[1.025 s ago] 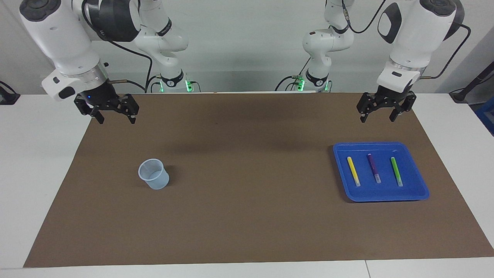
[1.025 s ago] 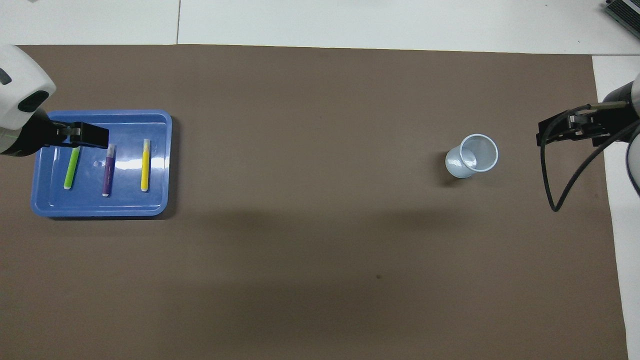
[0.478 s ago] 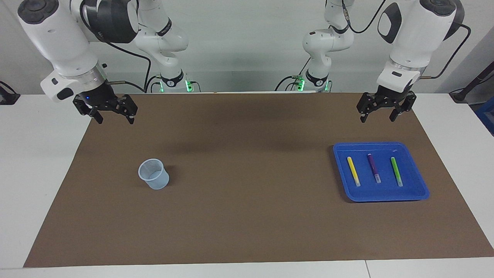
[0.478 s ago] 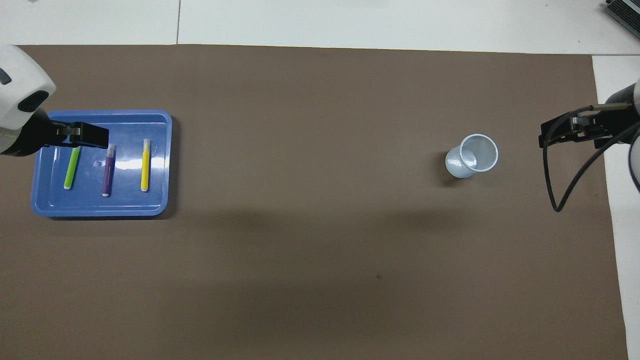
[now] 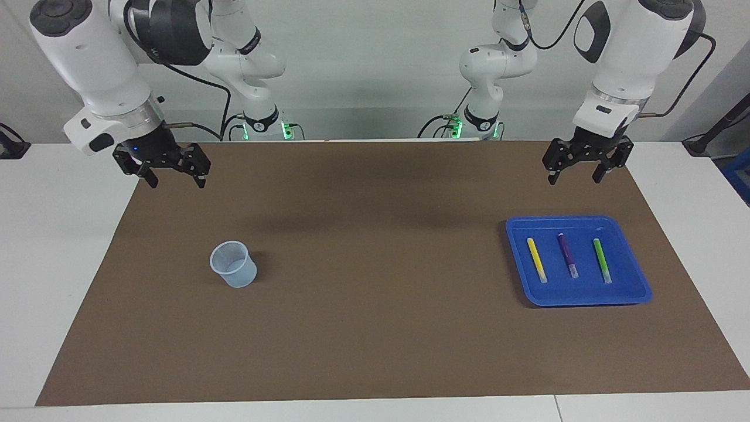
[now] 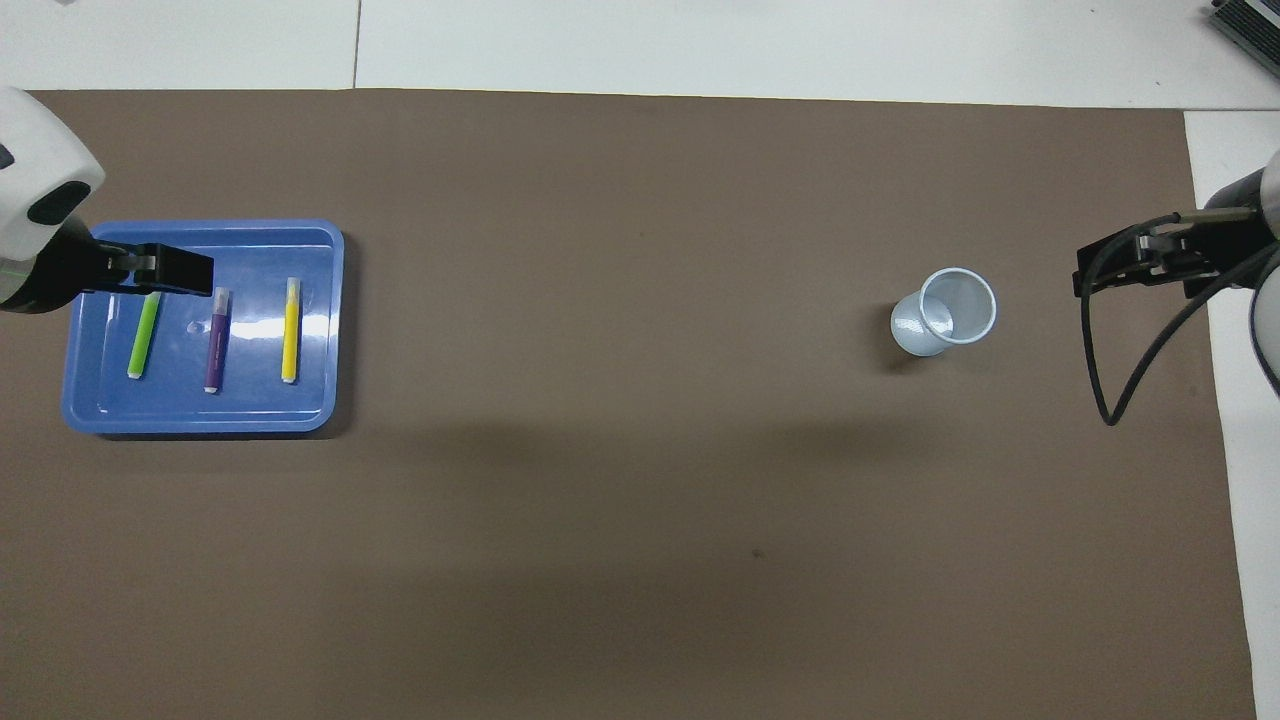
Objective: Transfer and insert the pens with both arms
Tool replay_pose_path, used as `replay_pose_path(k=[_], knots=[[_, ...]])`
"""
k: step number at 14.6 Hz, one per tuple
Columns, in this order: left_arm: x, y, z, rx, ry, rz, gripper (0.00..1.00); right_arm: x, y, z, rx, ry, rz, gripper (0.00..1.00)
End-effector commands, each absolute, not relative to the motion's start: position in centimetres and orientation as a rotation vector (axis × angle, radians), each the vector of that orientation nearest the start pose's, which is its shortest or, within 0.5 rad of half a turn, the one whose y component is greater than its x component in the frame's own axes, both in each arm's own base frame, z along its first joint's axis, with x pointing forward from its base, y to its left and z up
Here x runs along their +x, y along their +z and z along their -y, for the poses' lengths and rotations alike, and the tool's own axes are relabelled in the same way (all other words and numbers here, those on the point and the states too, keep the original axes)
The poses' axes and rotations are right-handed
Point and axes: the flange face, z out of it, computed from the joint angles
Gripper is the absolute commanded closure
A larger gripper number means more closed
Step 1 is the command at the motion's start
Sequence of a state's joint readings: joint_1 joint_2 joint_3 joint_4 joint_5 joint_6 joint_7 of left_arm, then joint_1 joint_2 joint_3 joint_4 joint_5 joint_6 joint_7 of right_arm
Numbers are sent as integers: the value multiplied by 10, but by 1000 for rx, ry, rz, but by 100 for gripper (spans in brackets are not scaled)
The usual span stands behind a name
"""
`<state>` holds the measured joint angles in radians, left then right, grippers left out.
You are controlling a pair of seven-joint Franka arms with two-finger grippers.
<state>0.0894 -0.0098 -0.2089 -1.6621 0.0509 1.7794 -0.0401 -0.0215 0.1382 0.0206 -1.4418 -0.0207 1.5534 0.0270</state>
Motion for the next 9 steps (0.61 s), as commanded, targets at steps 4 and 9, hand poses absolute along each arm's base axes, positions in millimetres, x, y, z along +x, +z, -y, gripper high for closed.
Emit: replay_pose_path(k=[4, 9], knots=[[558, 607, 63, -3098, -213, -123, 0, 587, 606, 5, -3144, 46, -39, 0], [558, 606, 62, -3098, -201, -118, 0, 587, 606, 5, -3144, 43, -39, 0]])
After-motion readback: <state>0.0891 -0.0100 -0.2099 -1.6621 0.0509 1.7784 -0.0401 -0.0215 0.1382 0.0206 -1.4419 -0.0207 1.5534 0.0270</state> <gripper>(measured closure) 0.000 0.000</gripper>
